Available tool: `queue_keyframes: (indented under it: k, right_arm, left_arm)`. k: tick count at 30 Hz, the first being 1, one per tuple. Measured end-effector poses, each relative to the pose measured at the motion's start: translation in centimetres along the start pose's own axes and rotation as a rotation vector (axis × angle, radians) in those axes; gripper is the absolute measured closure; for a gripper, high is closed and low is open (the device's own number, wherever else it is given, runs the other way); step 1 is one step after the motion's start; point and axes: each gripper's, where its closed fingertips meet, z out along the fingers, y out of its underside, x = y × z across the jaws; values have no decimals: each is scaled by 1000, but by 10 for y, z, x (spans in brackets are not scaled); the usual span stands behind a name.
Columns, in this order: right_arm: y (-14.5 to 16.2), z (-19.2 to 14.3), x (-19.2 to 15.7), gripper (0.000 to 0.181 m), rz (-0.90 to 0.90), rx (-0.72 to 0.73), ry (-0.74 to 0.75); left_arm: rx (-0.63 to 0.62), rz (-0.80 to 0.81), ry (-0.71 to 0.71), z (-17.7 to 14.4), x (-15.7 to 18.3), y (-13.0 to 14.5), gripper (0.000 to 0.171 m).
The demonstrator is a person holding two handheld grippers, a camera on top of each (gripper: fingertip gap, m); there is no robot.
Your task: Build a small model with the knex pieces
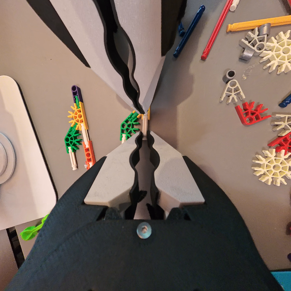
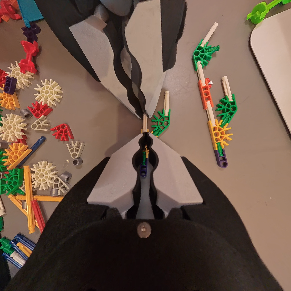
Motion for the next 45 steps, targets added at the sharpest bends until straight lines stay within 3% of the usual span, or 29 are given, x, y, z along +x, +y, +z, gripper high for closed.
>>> queue_keyframes:
  k: [12, 27, 33, 36, 40, 45]
  right_arm:
    - [1, 1, 0, 181, 11, -147, -2]
    - [1, 6, -2, 181, 109, -299, -113]
    - [1, 6, -2, 181, 229, -227, -200]
    - [4, 2, -2, 181, 192, -255, -183]
    - [-3, -18, 7, 181, 243, -191, -160]
    - [2, -6, 0, 181, 181, -230, -122]
  left_arm:
    - [4, -5, 9, 0, 0, 0, 169]
    - [29, -8, 10, 1, 3, -2, 169]
    - [43, -45, 23, 1, 3, -2, 169]
    - [38, -77, 28, 2, 3, -3, 169]
    - [37, -137, 23, 3, 3, -4, 169]
    - [34, -193, 4, 5, 3, -8, 168]
